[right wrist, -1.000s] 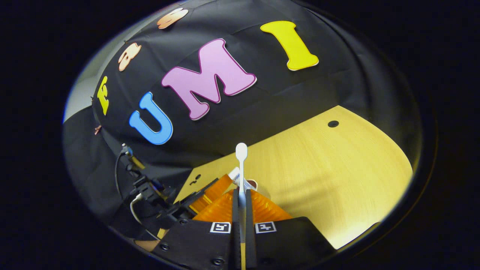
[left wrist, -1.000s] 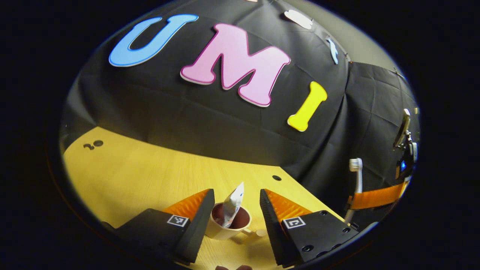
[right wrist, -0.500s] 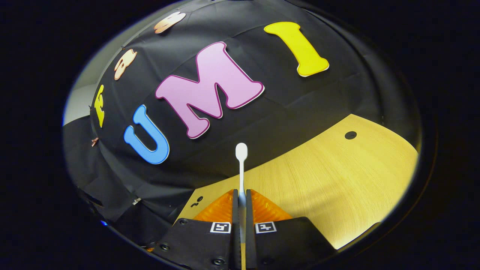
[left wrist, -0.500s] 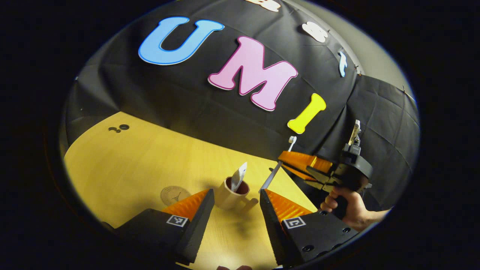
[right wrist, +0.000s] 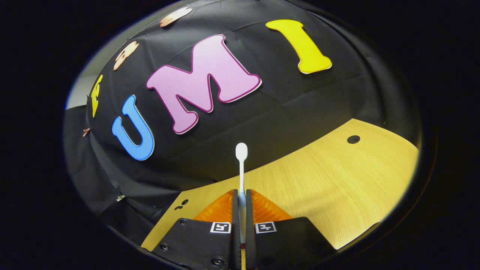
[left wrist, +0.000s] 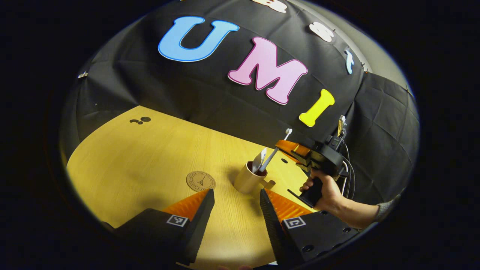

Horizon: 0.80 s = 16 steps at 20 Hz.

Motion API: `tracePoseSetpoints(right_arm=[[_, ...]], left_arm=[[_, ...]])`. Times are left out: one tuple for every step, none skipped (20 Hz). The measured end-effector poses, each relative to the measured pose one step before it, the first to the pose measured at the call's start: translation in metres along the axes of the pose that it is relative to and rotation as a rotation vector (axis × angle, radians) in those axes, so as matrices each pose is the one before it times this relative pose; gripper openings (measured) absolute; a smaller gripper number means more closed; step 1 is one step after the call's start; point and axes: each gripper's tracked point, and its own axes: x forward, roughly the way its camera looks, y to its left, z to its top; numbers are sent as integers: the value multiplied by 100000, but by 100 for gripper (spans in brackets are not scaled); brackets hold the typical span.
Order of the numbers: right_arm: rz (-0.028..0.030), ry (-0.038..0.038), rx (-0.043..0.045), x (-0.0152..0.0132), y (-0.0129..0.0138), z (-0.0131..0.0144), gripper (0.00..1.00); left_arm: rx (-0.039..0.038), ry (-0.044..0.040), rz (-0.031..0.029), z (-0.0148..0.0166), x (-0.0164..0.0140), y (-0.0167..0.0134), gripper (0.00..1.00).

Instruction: Put the toothbrush and toothpaste on the desktop into the cup, then pick up the cup and place it on the coaster on the desktop.

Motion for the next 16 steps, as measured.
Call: tracePoseSetpoints(right_arm=[[-584,-268,-1146,55,-103,-485,9],[-528,-305,-911,78,-90,-546,9],[-728,8,-914,-34,-144,-570,9],[-158,515,-1271,-52,65,-653,9],[-594,394,-1861,-82,-31,-555,8],[-997,180,-1621,-56,-125,-402,9],[-754,305,-1172,-139,-66,-271,9],[55,395,-602,-167,76,-314,9],[1006,1084,103,-223,350,-244,10],[214,1357,254,-143,26,-254,11],[63,1004,334,-215,-25,-87,13],[-628,1097,-296,-232,-207,-208,19],[-649,857,-788,-345,-243,-9,21],[-624,850,-828,-446,-254,31,23],[-439,1376,-1096,-605,-304,-23,25],[-447,1014,-890,-583,-284,186,25]], left_arm=[[-441,-95,-98,-70,-15,110,77],[-307,-172,33,-157,-42,140,77],[-156,-372,68,116,71,114,77],[-122,-338,-56,-1,-49,99,77],[-27,-327,79,-40,-221,219,77],[176,-140,22,-98,44,-36,77],[308,60,-24,-4,-247,150,77],[318,130,27,-121,-176,118,77],[135,69,224,17,-179,145,77],[9,153,106,-24,-234,119,77],[16,-78,195,5,-238,120,77],[-85,-79,169,-22,132,63,77],[-273,29,429,29,-20,52,77],[-240,47,-28,-187,-153,55,77],[-162,-22,555,-25,-49,32,77],[-289,186,195,-22,136,39,77]])
